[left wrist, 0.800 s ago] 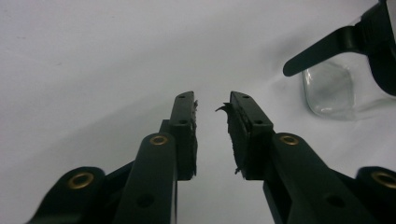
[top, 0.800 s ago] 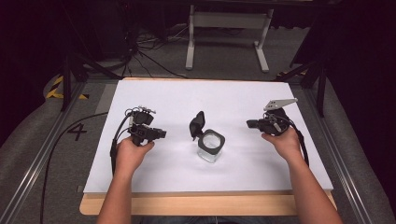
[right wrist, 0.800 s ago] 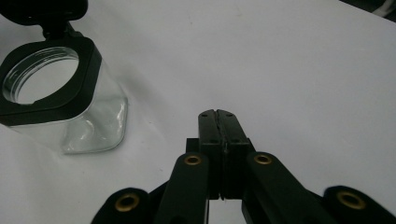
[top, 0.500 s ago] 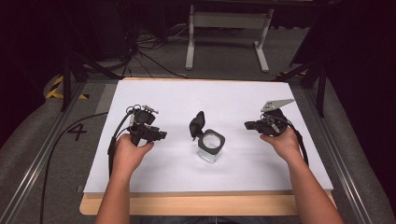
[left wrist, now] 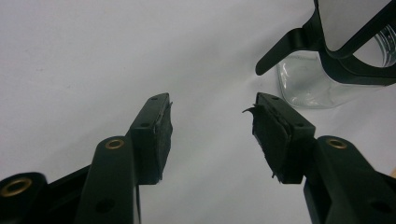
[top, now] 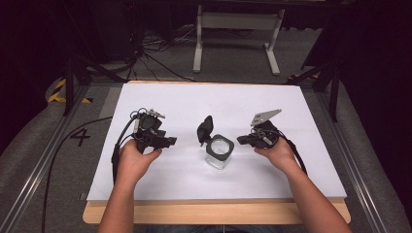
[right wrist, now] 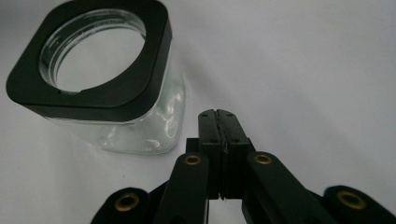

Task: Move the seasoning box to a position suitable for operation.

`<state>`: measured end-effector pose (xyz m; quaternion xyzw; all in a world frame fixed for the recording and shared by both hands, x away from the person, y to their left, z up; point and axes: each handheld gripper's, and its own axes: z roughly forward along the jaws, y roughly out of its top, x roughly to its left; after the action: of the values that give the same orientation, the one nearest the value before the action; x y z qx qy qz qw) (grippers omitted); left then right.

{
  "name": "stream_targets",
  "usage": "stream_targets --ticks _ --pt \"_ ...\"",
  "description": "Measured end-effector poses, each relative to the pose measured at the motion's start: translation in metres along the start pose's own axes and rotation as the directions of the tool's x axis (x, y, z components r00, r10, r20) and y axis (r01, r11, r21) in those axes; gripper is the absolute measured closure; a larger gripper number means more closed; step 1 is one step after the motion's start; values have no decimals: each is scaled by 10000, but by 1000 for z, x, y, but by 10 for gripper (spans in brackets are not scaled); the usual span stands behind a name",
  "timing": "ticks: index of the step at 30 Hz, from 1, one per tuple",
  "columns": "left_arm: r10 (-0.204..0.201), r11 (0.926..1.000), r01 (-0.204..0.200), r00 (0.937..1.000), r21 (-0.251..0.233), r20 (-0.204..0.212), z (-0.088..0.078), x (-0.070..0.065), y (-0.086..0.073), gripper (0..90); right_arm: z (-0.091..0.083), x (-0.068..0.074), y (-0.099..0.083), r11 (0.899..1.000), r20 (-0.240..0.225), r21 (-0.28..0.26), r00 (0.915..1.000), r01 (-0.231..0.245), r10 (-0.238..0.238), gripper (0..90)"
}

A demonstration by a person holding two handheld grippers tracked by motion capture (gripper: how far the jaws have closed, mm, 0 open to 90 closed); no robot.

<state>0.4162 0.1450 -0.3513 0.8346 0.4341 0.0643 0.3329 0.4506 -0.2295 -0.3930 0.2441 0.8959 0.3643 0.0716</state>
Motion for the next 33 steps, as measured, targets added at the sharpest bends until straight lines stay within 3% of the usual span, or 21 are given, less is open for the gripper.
stream_targets --ticks 9,16,24,30,33 --pt "59 10000 -58 9999 -74 162 -2 -1 1 517 18 13 2 9982 -389 383 9983 456 -441 897" --pt "-9 10000 10 9963 -5 861 -3 2 1 603 17 15 1 9975 -515 558 9979 430 -401 898" --pt "17 9999 -27 9951 104 986 -1 3 5 679 18 28 1 9935 -683 939 9960 638 -575 898" --pt "-144 9998 161 9913 -119 1305 0 6 9 655 17 37 -1 9902 -861 1185 9943 735 -635 898" --pt "-1 10000 8 9906 -54 1370 1 5 11 697 17 43 -1 9884 -959 1251 9926 864 -746 898"
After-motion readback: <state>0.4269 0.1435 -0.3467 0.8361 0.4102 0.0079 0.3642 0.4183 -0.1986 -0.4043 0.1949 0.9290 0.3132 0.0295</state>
